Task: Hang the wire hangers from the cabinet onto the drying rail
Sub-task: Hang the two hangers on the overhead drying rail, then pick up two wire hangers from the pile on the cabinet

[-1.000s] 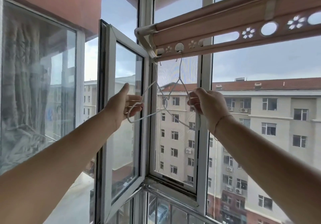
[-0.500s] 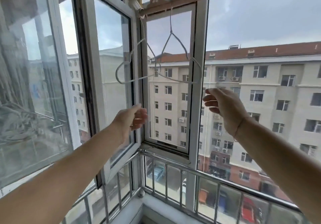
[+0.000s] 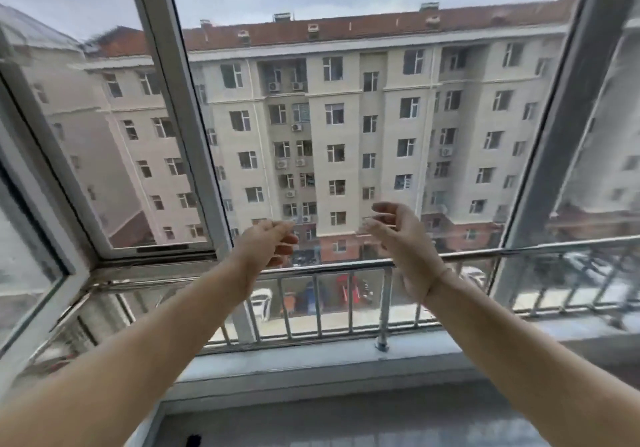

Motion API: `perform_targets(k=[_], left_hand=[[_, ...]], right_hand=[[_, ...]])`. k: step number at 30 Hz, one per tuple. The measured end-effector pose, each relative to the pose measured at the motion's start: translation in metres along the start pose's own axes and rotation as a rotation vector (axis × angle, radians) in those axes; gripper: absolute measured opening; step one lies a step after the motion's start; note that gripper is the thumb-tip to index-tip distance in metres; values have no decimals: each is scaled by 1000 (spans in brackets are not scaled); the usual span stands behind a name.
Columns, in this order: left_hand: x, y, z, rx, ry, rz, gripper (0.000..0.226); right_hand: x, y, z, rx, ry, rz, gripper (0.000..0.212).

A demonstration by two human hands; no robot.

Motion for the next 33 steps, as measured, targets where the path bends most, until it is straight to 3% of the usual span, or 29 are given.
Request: perform_targets(k=[14,23,33], left_hand=[[-74,83,-437,512,28,-176,9],[-93,166,-666,775,79,-180,30],[-120,205,-870,969,50,-238,30]], right_hand=[[-33,149,416,-498,129,-99,28],[-7,263,613,-826,219,-98,39],[-11,336,780,-1116,243,-137,37]])
Point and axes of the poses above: each hand's wrist, its own y-axis away from the middle knuckle, its own z-axis out of the back of the hand, x = y × z, the point moved 9 cm from there along -y, towards the middle knuckle, and after that the axes turned 3 degrees about -y, right-handed, at the moved point
